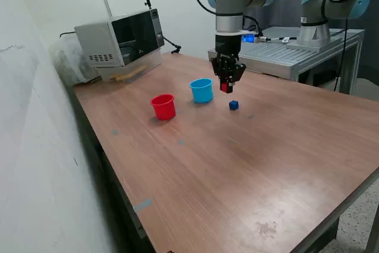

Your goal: Place red objects in the red bin, and blue objects in the blue bin.

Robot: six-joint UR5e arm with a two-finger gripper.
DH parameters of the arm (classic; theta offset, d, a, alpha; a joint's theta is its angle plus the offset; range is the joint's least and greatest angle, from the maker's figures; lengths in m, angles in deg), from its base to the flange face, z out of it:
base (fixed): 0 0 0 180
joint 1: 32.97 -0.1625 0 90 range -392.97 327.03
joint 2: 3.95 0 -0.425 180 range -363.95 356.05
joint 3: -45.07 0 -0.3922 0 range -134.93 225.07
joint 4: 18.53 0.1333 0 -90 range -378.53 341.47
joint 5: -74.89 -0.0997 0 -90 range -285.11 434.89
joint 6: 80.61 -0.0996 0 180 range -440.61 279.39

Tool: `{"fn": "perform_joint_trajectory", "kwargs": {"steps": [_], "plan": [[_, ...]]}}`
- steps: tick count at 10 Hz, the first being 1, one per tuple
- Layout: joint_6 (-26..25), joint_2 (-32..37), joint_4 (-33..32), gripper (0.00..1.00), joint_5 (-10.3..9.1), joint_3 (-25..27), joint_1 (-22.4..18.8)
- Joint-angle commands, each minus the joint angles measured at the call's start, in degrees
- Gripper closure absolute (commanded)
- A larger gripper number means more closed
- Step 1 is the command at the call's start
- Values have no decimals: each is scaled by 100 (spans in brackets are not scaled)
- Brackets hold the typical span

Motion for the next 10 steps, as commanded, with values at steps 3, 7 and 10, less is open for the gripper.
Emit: {"fn": "perform_joint_trajectory", "kwargs": {"steps": [3,7,10], "plan": [[2,-723,269,100,511,-1464,908],[2,-1216,374,100,669,-1983,1348],[2,-1453,436,100,792,-2177,1490]]}}
